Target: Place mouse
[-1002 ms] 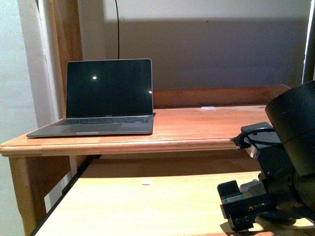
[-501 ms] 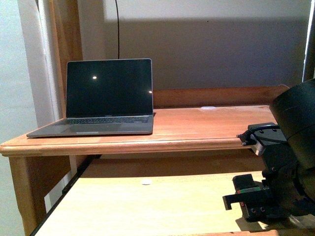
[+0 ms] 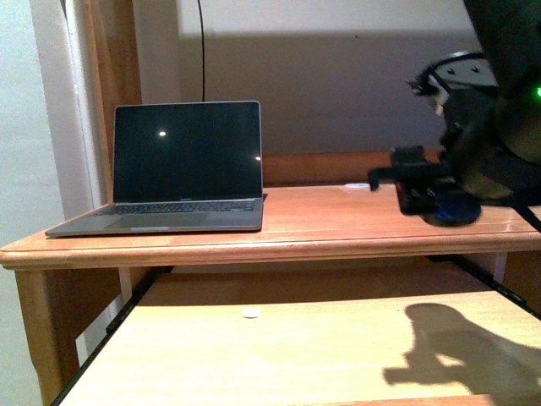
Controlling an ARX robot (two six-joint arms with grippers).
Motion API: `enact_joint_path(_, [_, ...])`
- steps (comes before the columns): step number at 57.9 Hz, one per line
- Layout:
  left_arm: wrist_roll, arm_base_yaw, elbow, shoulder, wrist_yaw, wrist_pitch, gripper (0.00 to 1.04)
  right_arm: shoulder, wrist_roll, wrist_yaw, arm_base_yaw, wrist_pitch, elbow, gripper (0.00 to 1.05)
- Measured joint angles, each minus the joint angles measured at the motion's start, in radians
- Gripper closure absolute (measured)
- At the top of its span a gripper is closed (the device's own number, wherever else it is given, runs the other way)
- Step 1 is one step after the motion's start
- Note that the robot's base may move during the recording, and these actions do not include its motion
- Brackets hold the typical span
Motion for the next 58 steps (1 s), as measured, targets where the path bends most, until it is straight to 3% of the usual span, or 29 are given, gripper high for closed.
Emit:
enact_joint_path(26, [0.000, 0.000, 0.000, 0.000, 0.000, 0.000, 0.08, 0.420, -0.061, 0.137, 0.093, -0.148, 0.553, 0.49])
enact_joint_path(58, [0.000, 0.000, 0.000, 0.000, 0.000, 0.000, 0.08, 0.761, -0.087, 0.221, 0.111, -0.325, 1.033, 0.49])
